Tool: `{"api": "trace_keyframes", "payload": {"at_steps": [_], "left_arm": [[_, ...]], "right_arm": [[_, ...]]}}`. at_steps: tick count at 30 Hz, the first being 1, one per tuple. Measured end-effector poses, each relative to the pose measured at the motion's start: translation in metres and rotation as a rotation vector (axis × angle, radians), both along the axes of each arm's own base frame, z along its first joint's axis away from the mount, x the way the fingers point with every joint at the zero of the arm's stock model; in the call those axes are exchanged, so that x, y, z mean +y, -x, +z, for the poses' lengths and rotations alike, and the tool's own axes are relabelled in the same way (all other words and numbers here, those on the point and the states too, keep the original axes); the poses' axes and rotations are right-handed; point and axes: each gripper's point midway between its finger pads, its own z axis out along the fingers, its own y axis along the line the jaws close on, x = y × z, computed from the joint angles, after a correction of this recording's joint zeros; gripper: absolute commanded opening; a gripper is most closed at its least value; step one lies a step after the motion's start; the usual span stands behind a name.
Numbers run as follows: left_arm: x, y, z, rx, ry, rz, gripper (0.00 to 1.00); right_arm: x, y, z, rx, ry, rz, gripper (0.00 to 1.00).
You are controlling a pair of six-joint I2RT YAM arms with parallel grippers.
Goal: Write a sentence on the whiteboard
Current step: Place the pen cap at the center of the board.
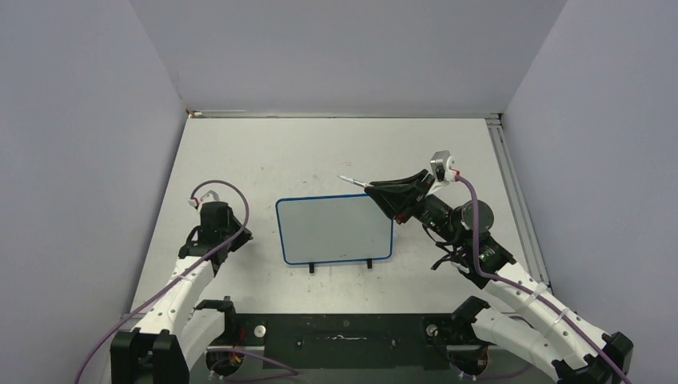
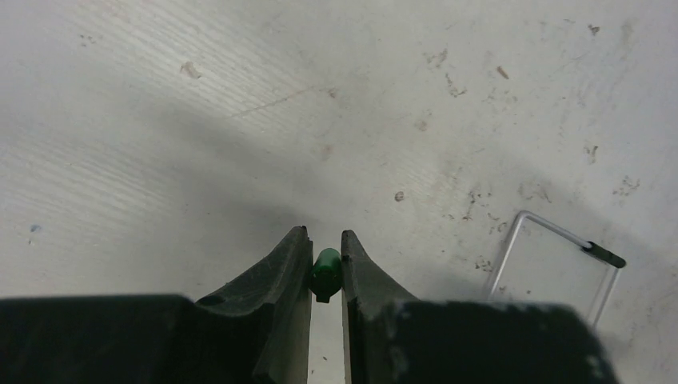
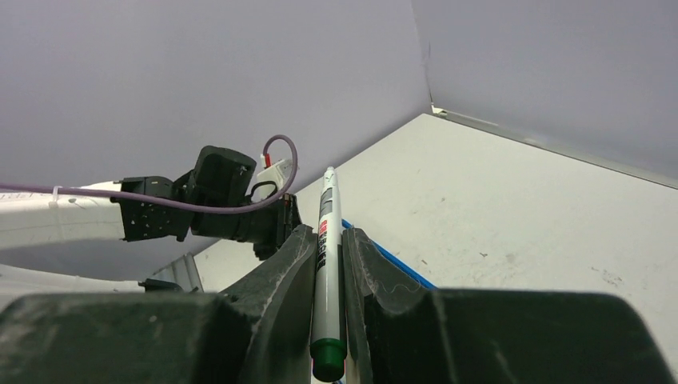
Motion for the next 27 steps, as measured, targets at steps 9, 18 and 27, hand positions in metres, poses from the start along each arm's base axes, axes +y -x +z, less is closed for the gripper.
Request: {"api": "trace_keyframes", "payload": {"at_steps": [9,18,27], "left_arm": [[0.009,0.008,-0.036,0.095,-0.056,0.033,0.11],[0.010,0.018,-0.057,0.157,-0.065,0.029,0.44],[0.010,0.019,-0.038,0.094,-0.060,0.026,0.54]], "right_arm": [[0.002,0.000,-0.014,-0.005,0.065,-0.004,0.05],[0.002,0.000,-0.022,0.002,0.097,-0.008,0.05],[0.003,0.001,-0.025,0.009,0.108,-0.005,0.05]]}}
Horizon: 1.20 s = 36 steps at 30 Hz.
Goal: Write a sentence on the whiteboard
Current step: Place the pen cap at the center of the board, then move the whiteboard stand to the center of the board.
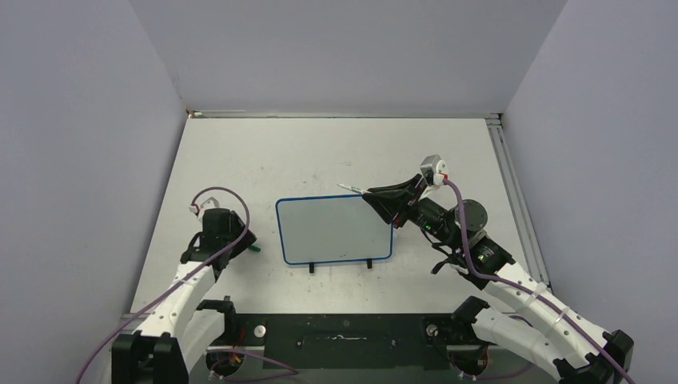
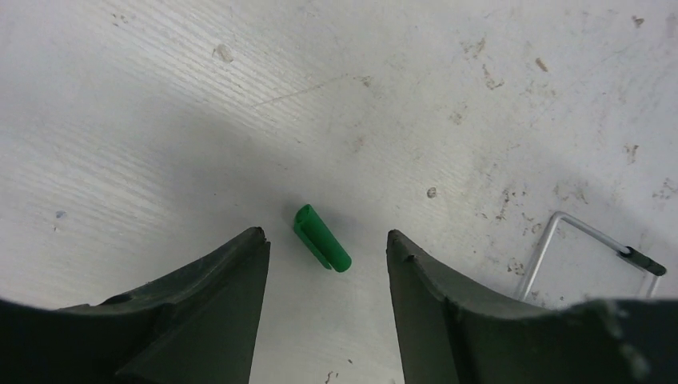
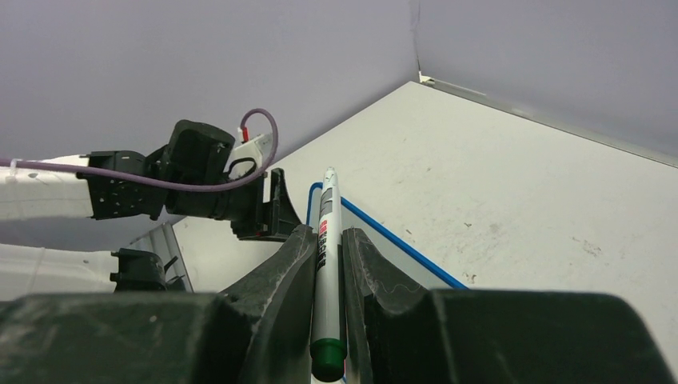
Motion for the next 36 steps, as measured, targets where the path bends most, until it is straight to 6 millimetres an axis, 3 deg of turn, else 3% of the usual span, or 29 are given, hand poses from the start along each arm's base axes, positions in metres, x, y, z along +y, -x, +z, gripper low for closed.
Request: {"api": "trace_keyframes", "payload": {"at_steps": [6,8,14,20,29,36], "left_arm": [[-0.007,-0.003,0.052,-0.161,0.034,-0.028,0.55],[-0.019,-0.005,0.073,-0.235,0.073,-0.078,0.57],[-0.062,0.013,0.100,-0.334,0.146,-0.269,0.59],[-0.098,0.037,0.093,-0.257,0.167,-0.419,0.60],[-0.133,0.069,0.084,-0.224,0.157,-0.491,0.53],[-0.157,0.090,0.056,-0.168,0.062,-0.537,0.45]], "right_arm": [[0.001,0.001,-0.001,0.005,0.001,-0.002,0.05],[0.001,0.001,-0.001,0.007,0.000,0.002,0.05],[0.003,0.003,-0.001,0.015,-0.003,0.007,0.05],[0.004,0.005,-0.001,0.023,-0.009,0.011,0.05],[0.006,0.007,-0.001,0.031,-0.016,0.018,0.05],[0.006,0.007,0.000,0.036,-0.020,0.012,0.05]]}}
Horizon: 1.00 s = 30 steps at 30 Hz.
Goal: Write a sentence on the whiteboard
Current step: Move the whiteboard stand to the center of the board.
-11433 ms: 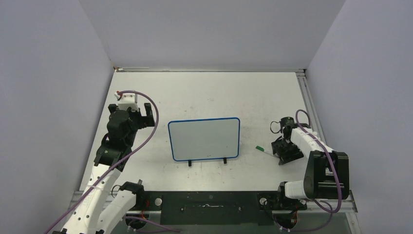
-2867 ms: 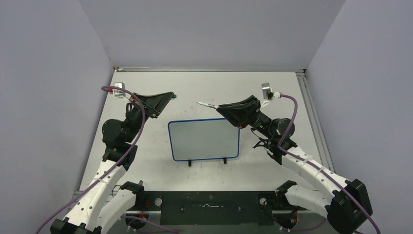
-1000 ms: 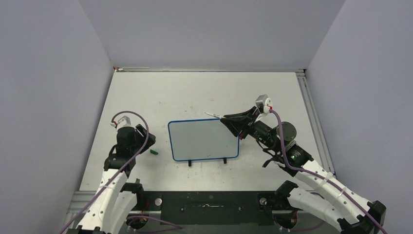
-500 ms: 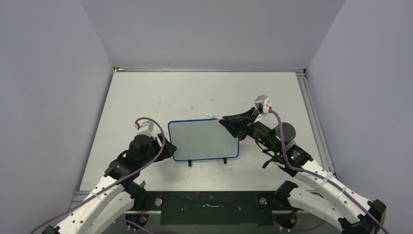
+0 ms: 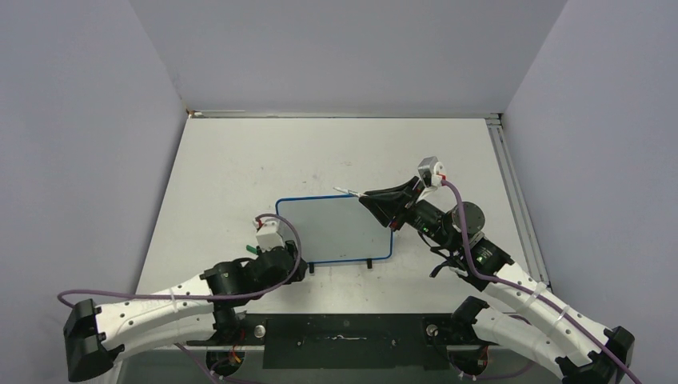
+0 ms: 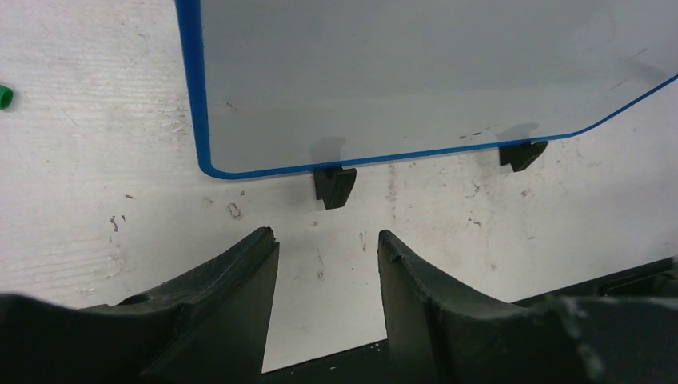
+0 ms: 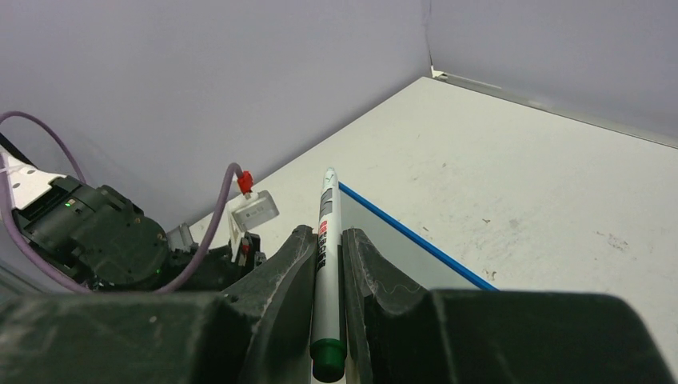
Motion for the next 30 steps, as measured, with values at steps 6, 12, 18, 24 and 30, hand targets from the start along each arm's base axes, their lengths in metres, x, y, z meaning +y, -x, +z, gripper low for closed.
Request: {"api": "trace_keyframes", "payload": {"at_steps": [6,12,18,24,30], "left_arm": [[-0.011,-0.002,-0.022,-0.028,-0.102,0.027,0.39],[-0.019,-0.006,-0.037,-0.031,-0.160,0.045,0.40],[-0.033,-0.012,-0.038,-0.048,-0.127,0.049,0.42],[-0.041,-0.015,-0.046,-0.030,-0.179,0.048,0.42],[-0.044,-0.020,-0.049,-0.029,-0.229,0.056,0.30]], "right_arm": [[0.000,0.000,-0.001,0.005,-0.002,-0.002,0.05],[0.001,0.000,-0.001,0.005,-0.003,-0.005,0.05],[0.001,0.000,-0.001,0.005,-0.003,-0.007,0.05],[0.001,0.000,0.001,0.002,-0.006,-0.004,0.05],[0.003,0.000,-0.002,0.008,0.000,-0.001,0.05]]}}
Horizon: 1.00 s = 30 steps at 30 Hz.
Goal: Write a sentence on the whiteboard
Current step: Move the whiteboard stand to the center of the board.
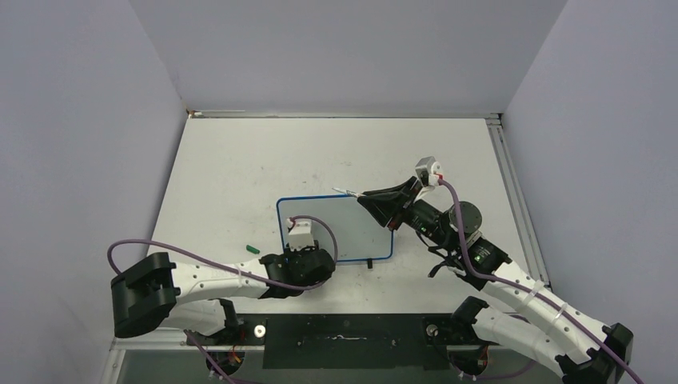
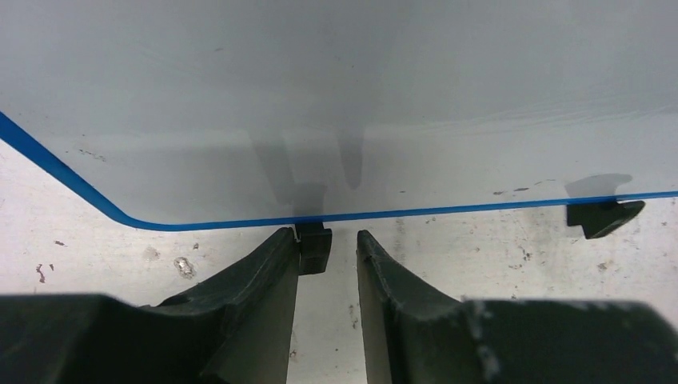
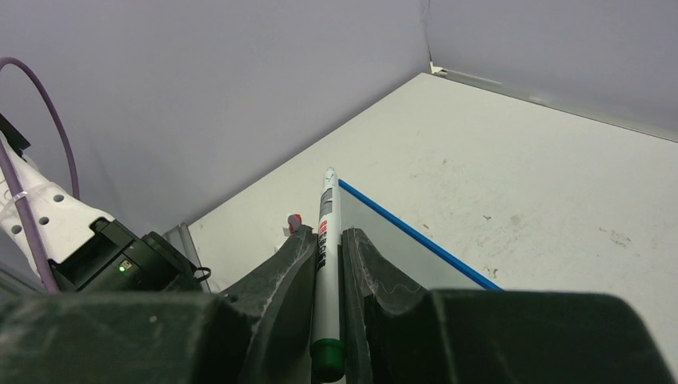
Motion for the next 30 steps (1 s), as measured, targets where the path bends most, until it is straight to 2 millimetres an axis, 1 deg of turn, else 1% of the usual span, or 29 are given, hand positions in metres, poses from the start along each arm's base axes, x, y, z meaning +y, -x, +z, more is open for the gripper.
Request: {"api": "trace_keyframes", "payload": {"at_steps": [5,6,11,14,15,24,27,30], "left_arm": [[0.001,0.000,-0.006,0.017,-0.039,0.012,0.30],[0.002,0.000,-0.007,0.020,-0.042,0.015,0.29],[0.005,0.001,-0.013,0.028,-0.066,0.023,0.13],[0.005,0.000,-0.013,0.031,-0.089,0.018,0.02],[0.004,0.000,-0.013,0.031,-0.097,0.017,0.00],[-0.001,-0.003,-0.014,0.043,-0.162,0.003,0.00],[-0.007,-0.005,-0.013,0.048,-0.173,0.003,0.00],[-0.020,-0.008,-0.011,0.056,-0.159,-0.004,0.00]], "right_arm": [[0.001,-0.001,-0.002,0.005,0.004,-0.001,0.05],[0.001,-0.001,-0.002,0.005,0.004,-0.001,0.05],[0.003,-0.002,-0.004,0.009,0.008,-0.001,0.05],[0.004,-0.003,-0.006,0.013,0.012,-0.001,0.05],[0.004,-0.003,-0.006,0.015,0.014,-0.002,0.05],[0.004,-0.004,-0.006,0.007,0.017,-0.007,0.05],[0.003,-0.005,-0.006,0.003,0.019,-0.014,0.05],[0.001,-0.006,-0.005,-0.003,0.018,-0.022,0.05]]}}
